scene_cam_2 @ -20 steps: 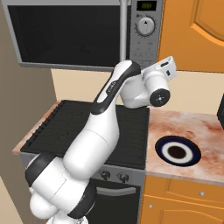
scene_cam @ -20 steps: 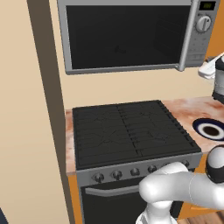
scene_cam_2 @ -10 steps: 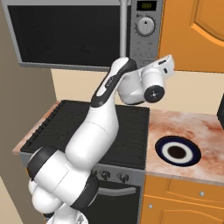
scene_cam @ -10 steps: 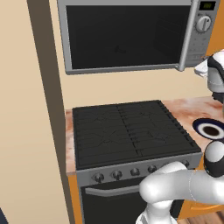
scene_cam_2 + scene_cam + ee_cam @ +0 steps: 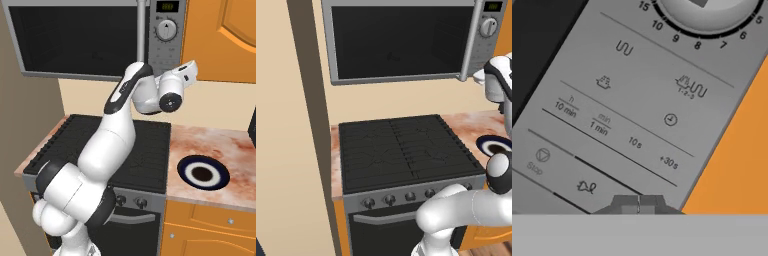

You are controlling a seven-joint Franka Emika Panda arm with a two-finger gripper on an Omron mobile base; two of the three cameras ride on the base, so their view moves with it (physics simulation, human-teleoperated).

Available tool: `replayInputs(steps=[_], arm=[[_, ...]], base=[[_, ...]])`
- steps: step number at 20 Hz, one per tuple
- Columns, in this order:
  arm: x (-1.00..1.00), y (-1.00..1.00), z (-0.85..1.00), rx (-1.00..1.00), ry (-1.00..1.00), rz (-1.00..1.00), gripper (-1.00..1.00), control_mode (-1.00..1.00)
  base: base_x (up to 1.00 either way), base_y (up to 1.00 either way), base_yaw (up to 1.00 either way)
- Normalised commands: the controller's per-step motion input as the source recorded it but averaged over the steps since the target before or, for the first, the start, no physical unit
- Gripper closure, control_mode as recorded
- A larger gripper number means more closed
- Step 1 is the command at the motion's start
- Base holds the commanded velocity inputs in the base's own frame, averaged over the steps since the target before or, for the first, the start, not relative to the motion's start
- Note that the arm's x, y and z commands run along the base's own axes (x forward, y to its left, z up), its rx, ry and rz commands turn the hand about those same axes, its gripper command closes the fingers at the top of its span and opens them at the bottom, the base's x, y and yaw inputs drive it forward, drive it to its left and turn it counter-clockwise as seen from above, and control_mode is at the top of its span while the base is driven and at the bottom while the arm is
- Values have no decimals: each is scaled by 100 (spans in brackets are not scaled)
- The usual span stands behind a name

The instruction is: Pick the mushroom from the counter and place it in the microwave. Then turn on the microwave.

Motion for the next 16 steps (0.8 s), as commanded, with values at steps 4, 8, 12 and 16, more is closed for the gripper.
replayInputs(steps=[4,8,12,16], arm=[[31,0,0,0,0,-5,100,-100],[35,0,-1,0,0,-2,100,-100],[38,0,-8,1,1,-1,100,-100],[23,0,-27,0,0,-3,100,-100]], base=[[0,0,0],[0,0,0],[0,0,0],[0,0,0]])
